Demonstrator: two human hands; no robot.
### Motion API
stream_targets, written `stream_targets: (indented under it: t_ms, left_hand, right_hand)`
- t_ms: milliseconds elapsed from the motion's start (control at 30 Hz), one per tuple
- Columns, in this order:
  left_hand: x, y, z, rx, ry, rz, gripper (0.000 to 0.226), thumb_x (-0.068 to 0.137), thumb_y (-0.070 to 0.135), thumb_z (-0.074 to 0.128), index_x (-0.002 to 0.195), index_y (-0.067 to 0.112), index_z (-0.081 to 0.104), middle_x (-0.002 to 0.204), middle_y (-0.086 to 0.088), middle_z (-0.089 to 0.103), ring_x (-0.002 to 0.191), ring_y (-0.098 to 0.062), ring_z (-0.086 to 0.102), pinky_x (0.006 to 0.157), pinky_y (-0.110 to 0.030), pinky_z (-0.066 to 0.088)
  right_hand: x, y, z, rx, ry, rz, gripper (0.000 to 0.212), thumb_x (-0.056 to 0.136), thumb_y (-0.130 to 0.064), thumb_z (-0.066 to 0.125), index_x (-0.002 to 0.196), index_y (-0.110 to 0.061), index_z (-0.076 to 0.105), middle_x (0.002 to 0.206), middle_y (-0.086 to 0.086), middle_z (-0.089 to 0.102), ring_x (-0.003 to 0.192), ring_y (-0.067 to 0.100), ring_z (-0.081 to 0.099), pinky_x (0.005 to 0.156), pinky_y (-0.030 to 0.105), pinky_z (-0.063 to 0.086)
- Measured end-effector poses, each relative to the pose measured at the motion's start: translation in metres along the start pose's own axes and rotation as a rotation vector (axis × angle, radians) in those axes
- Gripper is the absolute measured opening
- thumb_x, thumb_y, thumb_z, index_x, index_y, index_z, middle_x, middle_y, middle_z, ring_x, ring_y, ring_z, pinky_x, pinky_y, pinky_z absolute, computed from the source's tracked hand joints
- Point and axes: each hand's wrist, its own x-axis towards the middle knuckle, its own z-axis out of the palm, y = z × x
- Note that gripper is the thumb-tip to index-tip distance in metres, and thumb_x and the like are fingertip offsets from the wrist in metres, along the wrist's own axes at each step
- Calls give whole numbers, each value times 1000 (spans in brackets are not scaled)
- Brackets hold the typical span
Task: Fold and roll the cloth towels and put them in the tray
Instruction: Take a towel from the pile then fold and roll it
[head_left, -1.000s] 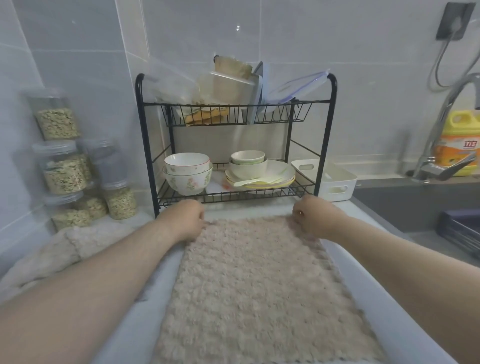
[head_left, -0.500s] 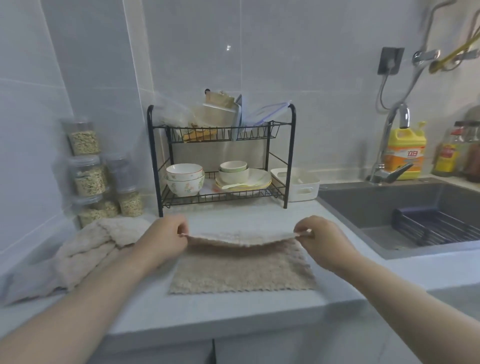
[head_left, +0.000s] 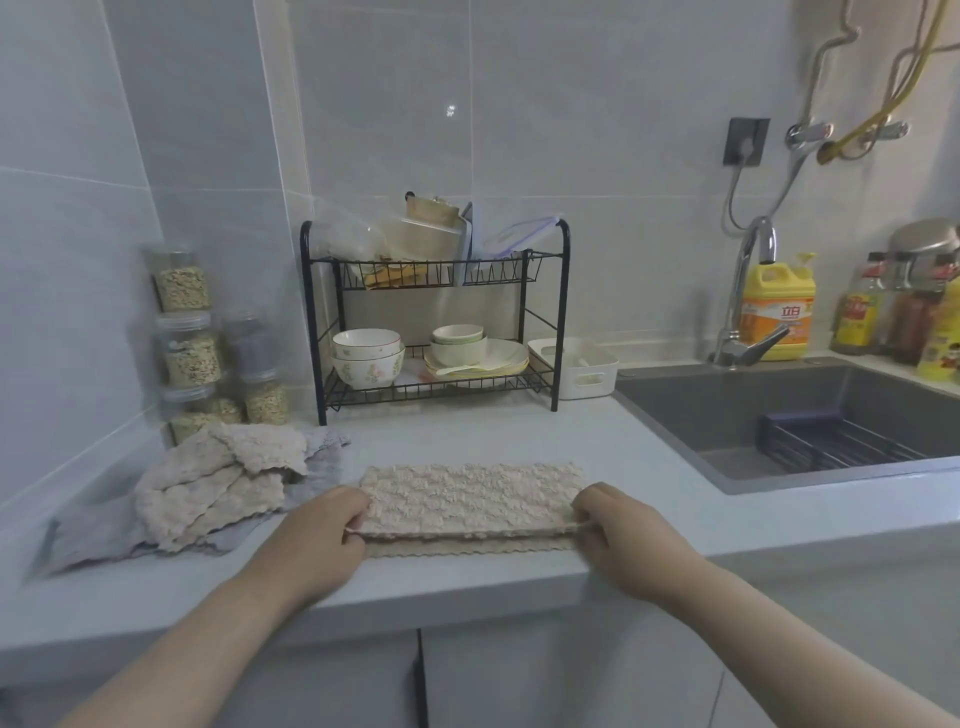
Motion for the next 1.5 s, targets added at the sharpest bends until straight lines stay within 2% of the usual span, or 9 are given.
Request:
stream_targets:
  t_ms: [400,467,533,667,967,1033,1133,1267,1500]
  left_hand:
    - [-5,-3,-1,74,58,146,2,68,19,39,66,20,38,86,12,47,88,-15,44,73,-32,40]
    - [-7,3,-3,86,147,171,20,71,27,32,78,19,49,92,8,54,89,-19,47,78,-32,39]
    - [-1,17,-6,71,98,156,43,87,34,31,116,19,58,136,5,50,128,-19,40,105,-28,26]
    - [20,42,7,87,-204,119,58,100,48,27,153,32,10,160,9,-2,147,-8,-9,118,-33,-3]
    - [25,32,24,222,-389,-16,79,84,77,24,150,42,-1,159,8,-11,147,-13,-12,120,-39,-5]
    - [25,33,25,178,-379,-36,69,90,71,16,151,41,1,160,9,-10,147,-11,-11,120,-39,-5]
    - [23,39,19,173,-327,-77,58,97,59,14,151,39,10,161,8,-2,148,-11,-6,119,-42,-6]
    - [47,61,10,308,-188,2,60,98,51,22,153,26,14,161,3,3,148,-16,-2,119,-45,-7]
    - [55,74,41,257,-420,40,81,89,71,18,153,27,0,161,4,-6,148,-16,-6,120,-42,-3]
  right_hand:
    - [-9,2,-5,141,-61,-11,19,83,-19,51,89,-30,65,118,-14,48,108,7,51,87,14,36]
    - [-7,-4,-8,117,57,8,29,85,-38,46,100,-29,69,133,-11,46,123,11,41,98,21,29]
    - [7,-19,-12,60,148,9,45,87,-49,34,114,-31,66,144,-10,42,132,13,33,105,27,22]
    - [40,-47,6,-61,-97,25,47,99,-44,28,141,-27,40,153,2,30,141,20,24,116,38,19]
    - [56,-31,35,-190,-315,83,66,91,-63,23,150,-33,20,161,-1,12,148,19,8,120,42,8]
    - [59,-28,32,-87,-324,100,58,93,-60,32,144,-33,34,157,-2,24,146,20,17,118,42,14]
    - [55,-24,22,198,51,309,33,93,-41,45,111,-21,64,127,6,57,127,27,46,103,36,36]
    - [52,-30,23,-152,52,485,38,87,-33,29,95,-10,59,105,11,63,91,30,49,80,33,38]
    - [43,-36,20,151,146,396,18,90,-21,44,108,-21,46,83,3,62,82,26,57,70,34,47]
